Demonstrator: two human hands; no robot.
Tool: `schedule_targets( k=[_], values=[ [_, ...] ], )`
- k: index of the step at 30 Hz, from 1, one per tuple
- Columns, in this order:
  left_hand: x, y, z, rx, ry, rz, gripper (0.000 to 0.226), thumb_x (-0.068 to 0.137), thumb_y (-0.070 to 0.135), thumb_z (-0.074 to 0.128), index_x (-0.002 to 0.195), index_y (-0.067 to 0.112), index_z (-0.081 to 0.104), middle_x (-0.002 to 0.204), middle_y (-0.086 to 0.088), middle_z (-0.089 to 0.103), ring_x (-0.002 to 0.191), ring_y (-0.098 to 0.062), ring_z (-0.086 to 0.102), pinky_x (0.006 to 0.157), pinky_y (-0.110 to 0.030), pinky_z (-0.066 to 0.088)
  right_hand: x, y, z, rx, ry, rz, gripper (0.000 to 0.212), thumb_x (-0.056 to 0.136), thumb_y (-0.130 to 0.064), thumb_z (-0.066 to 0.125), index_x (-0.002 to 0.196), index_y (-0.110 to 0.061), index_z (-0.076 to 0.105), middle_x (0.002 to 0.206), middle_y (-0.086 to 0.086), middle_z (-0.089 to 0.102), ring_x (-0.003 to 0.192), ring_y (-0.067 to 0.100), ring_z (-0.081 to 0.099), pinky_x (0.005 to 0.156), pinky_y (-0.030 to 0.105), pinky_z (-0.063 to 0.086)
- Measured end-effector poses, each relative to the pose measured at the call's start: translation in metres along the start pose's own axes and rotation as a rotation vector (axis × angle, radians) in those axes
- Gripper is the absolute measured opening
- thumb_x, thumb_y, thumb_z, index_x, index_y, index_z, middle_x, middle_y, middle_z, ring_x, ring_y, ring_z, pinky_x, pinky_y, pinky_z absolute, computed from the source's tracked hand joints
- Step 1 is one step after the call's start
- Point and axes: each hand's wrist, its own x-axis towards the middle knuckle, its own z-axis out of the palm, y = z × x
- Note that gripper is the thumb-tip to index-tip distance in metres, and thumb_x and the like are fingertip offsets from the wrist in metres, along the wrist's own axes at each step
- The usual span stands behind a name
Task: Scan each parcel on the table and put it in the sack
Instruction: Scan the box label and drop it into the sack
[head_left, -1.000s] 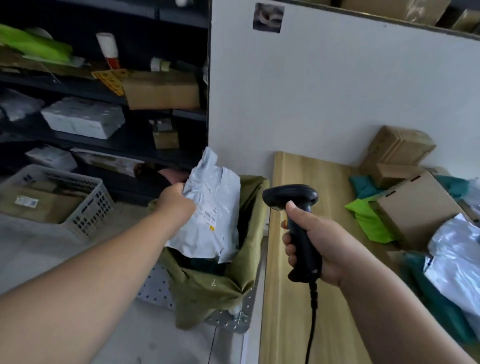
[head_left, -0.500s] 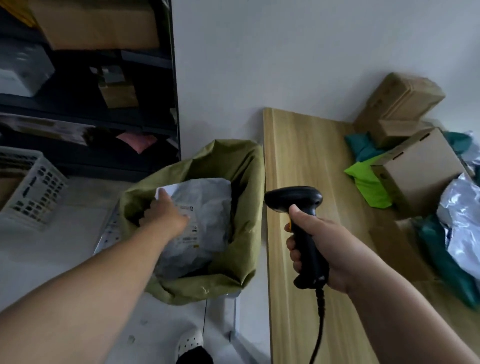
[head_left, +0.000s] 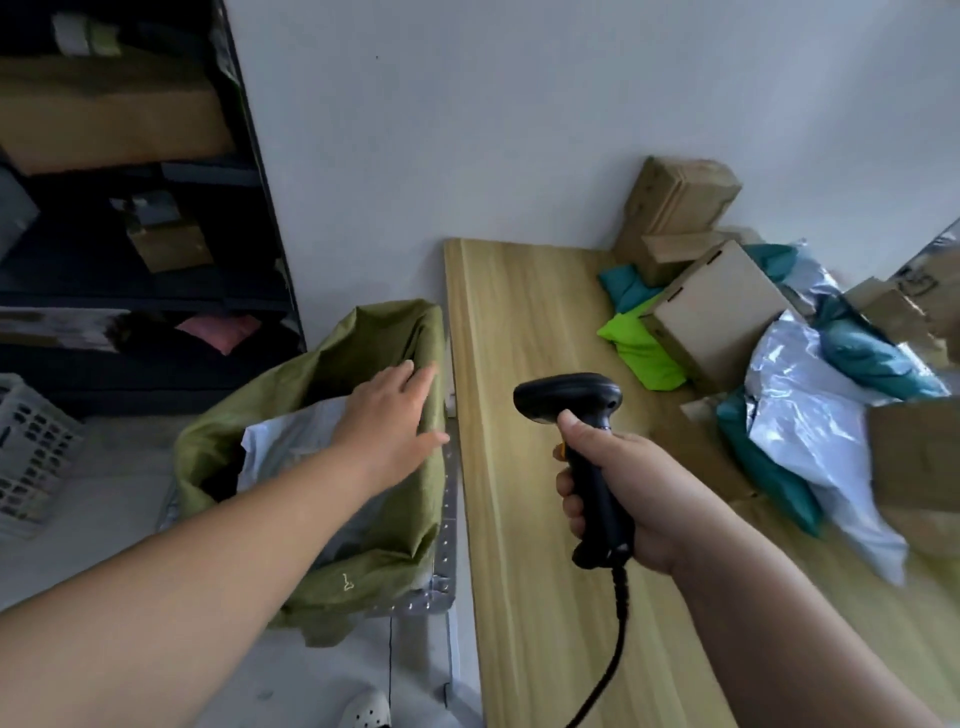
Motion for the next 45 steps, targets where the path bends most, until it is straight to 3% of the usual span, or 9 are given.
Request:
schedule_targets(
  k=[12,21,24,27,31,34,37,42,45],
  values=[
    [0.026,0.252,0.020,0.042,-0.044,0.288,0.081,0.090,0.056,0.050,0.153,0.022,0.012,0.159,-0.006,0.015,0.146,-0.022,0.014,0.116,-0.035,0.015,-0.065,0.011,-0.204,0.087,0.139,-0.160,0.036,0.090,-0.042,0.068,0.093,-0.011,0.050,0.058,0.008,0.056,0.045,0.019,0.050,0.045,0.028,0.042],
    [0.055,0.403,0.068,0.042,-0.095,0.437,0.082,0.089,0.056,0.052,0.152,0.021,0.014,0.159,-0.005,0.014,0.146,-0.023,0.010,0.118,-0.039,0.015,-0.082,0.025,-0.343,0.187,0.259,-0.221,0.037,0.089,-0.044,0.070,0.094,-0.011,0.054,0.059,0.008,0.057,0.046,0.022,0.050,0.046,0.031,0.042],
    [0.059,0.453,0.083,-0.003,-0.152,0.510,0.084,0.088,0.057,0.052,0.153,0.023,0.010,0.160,-0.004,0.013,0.146,-0.022,0.011,0.118,-0.041,0.018,-0.090,0.032,-0.381,0.227,0.380,-0.282,0.031,0.092,-0.038,0.068,0.090,-0.011,0.054,0.057,0.007,0.055,0.043,0.020,0.048,0.043,0.029,0.041],
    [0.061,0.492,0.099,-0.157,-0.223,0.466,0.085,0.087,0.061,0.051,0.152,0.026,0.010,0.159,0.000,0.016,0.144,-0.022,0.020,0.114,-0.041,0.026,-0.089,0.041,-0.415,0.233,0.549,-0.342,0.026,0.094,-0.034,0.065,0.090,-0.011,0.054,0.055,0.004,0.056,0.043,0.017,0.051,0.041,0.028,0.042],
    [0.064,0.516,0.120,-0.284,-0.270,0.400,0.080,0.085,0.058,0.056,0.148,0.029,0.016,0.148,0.001,0.033,0.130,-0.020,0.039,0.094,-0.031,0.036,-0.069,0.052,-0.448,0.233,0.715,-0.358,0.014,0.095,-0.036,0.061,0.092,-0.022,0.060,0.073,0.002,0.061,0.064,0.018,0.059,0.051,0.031,0.049],
    [0.068,0.517,0.129,-0.316,-0.293,0.374,0.082,0.082,0.057,0.060,0.146,0.028,0.020,0.140,0.001,0.039,0.117,-0.016,0.043,0.087,-0.028,0.036,-0.049,0.055,-0.454,0.276,0.673,-0.308,0.011,0.095,-0.042,0.060,0.093,-0.032,0.057,0.092,-0.001,0.061,0.082,0.023,0.062,0.052,0.030,0.054],
    [0.069,0.515,0.133,-0.302,-0.278,0.343,0.088,0.079,0.059,0.063,0.148,0.025,0.019,0.140,-0.002,0.037,0.121,-0.019,0.043,0.095,-0.032,0.040,-0.038,0.056,-0.450,0.361,0.586,-0.224,0.025,0.093,-0.050,0.061,0.107,-0.029,0.055,0.112,0.001,0.059,0.083,0.033,0.070,0.051,0.031,0.053],
    [0.078,0.506,0.114,-0.367,-0.222,0.217,0.105,0.061,0.070,0.069,0.143,0.026,0.022,0.131,-0.004,0.034,0.116,-0.022,0.043,0.088,-0.031,0.040,-0.041,0.042,-0.440,0.529,0.406,-0.360,0.033,0.094,-0.048,0.061,0.114,-0.021,0.062,0.106,0.008,0.072,0.067,0.024,0.074,0.046,0.035,0.052],
    [0.083,0.500,0.096,-0.544,-0.241,0.125,0.125,0.041,0.081,0.071,0.142,0.024,0.024,0.133,-0.002,0.044,0.116,-0.020,0.047,0.094,-0.038,0.047,-0.044,0.025,-0.430,0.589,0.319,-0.408,0.042,0.090,-0.049,0.064,0.116,-0.017,0.060,0.107,0.010,0.075,0.083,0.020,0.076,0.056,0.038,0.058]
  ],
)
